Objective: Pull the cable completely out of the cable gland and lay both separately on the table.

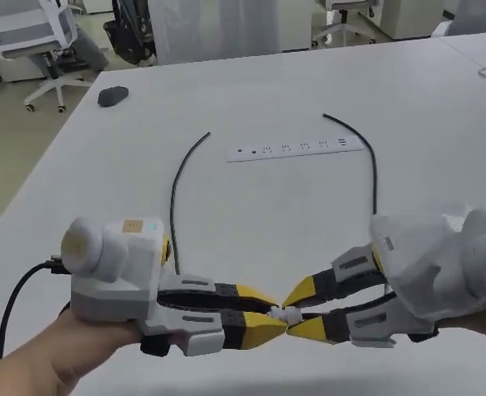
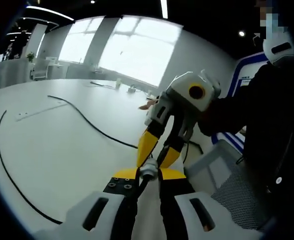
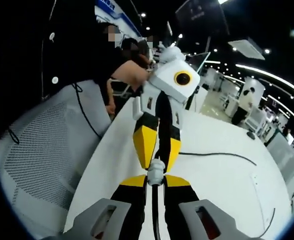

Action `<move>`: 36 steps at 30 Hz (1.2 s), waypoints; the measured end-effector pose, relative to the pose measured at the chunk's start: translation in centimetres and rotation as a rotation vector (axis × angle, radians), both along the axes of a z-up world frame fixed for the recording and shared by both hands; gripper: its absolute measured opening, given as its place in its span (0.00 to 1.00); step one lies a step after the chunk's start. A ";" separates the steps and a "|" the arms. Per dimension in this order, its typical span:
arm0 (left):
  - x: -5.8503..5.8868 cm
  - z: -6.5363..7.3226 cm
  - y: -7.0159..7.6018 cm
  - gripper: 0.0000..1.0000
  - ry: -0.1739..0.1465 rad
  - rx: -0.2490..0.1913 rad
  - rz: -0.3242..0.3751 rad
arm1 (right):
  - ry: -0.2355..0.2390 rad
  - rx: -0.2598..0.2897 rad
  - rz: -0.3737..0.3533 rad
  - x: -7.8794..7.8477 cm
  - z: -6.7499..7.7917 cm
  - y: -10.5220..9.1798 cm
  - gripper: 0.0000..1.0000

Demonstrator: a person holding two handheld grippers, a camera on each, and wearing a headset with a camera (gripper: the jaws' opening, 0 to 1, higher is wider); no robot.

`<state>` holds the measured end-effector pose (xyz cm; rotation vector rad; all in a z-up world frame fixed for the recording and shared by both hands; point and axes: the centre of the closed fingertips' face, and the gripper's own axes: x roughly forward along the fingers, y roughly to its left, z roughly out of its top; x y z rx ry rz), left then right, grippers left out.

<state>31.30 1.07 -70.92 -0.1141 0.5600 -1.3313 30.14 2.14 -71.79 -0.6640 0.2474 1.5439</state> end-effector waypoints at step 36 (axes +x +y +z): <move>-0.4 -1.3 2.1 0.15 -0.130 0.087 0.004 | 0.171 -0.083 -0.269 0.6 -2.6 -5.7 0.00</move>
